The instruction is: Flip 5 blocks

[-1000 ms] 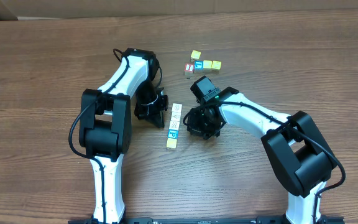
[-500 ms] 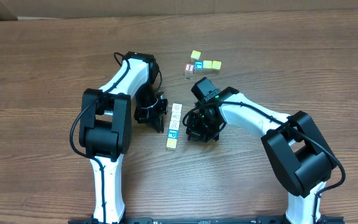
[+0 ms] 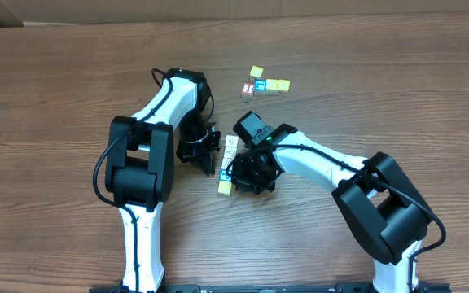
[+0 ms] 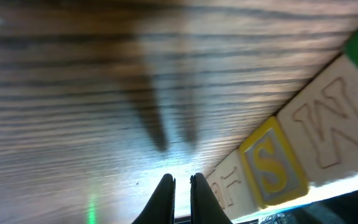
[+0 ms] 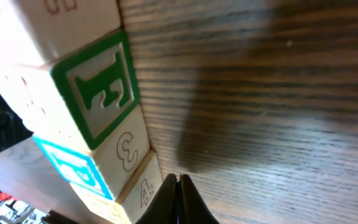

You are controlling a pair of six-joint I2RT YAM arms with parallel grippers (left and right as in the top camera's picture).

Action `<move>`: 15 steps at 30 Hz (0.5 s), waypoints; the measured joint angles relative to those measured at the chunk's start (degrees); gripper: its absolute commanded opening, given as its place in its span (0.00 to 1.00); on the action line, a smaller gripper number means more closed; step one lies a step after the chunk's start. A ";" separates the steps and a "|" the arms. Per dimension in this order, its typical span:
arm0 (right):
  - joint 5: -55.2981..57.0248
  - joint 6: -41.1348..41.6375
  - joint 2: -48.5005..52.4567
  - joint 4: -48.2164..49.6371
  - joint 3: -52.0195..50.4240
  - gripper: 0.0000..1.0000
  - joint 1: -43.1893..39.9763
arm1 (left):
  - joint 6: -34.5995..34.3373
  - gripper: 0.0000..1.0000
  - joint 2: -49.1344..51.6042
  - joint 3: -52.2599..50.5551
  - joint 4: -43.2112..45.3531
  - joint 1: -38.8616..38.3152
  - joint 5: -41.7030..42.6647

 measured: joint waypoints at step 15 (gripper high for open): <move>0.24 0.94 0.00 2.16 0.00 0.04 -0.04 | 0.00 0.04 0.00 -1.62 -0.17 0.00 -0.81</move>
